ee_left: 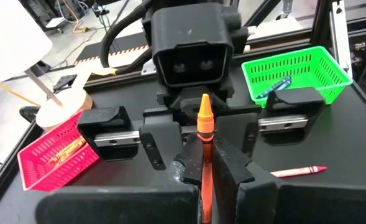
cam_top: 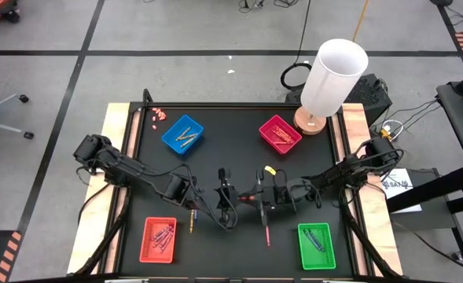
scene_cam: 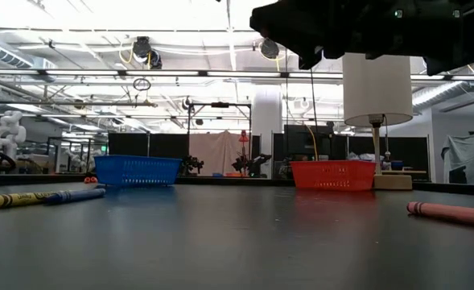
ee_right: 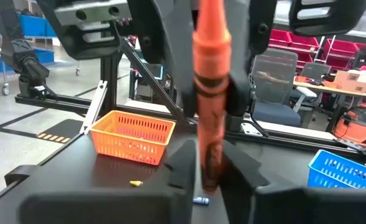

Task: Sort crayons
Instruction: Put the orange crayon into the red bin

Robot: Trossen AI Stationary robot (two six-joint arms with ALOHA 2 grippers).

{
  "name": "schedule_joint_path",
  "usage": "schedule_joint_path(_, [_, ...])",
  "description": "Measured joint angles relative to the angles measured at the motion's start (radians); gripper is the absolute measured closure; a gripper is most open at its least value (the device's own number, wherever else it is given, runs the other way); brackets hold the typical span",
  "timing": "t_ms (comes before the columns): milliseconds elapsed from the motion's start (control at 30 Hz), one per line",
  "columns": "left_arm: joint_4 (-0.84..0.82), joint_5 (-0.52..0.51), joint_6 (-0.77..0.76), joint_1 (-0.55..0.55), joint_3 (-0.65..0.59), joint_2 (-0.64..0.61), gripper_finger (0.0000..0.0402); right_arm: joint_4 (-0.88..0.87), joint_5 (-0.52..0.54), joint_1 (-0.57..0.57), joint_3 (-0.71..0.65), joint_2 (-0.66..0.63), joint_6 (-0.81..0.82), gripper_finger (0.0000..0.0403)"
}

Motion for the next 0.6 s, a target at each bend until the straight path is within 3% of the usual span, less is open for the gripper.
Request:
schedule_joint_path(167, [-0.004, -0.001, -0.026, -0.005, 0.0, 0.0, 0.0388, -0.009, 0.0, 0.0, 0.0, 0.0, -0.009, 0.0395])
schedule_joint_path(367, [-0.005, -0.007, -0.049, -0.015, 0.0, 0.0, 0.0383, -0.013, -0.001, 0.0, 0.0, 0.0, -0.009, 0.0385])
schedule_joint_path(600, [-0.018, -0.057, -0.051, -0.053, 0.0, 0.0, 0.0309, -0.029, -0.001, 0.0, 0.0, 0.0, -0.009, 0.0393])
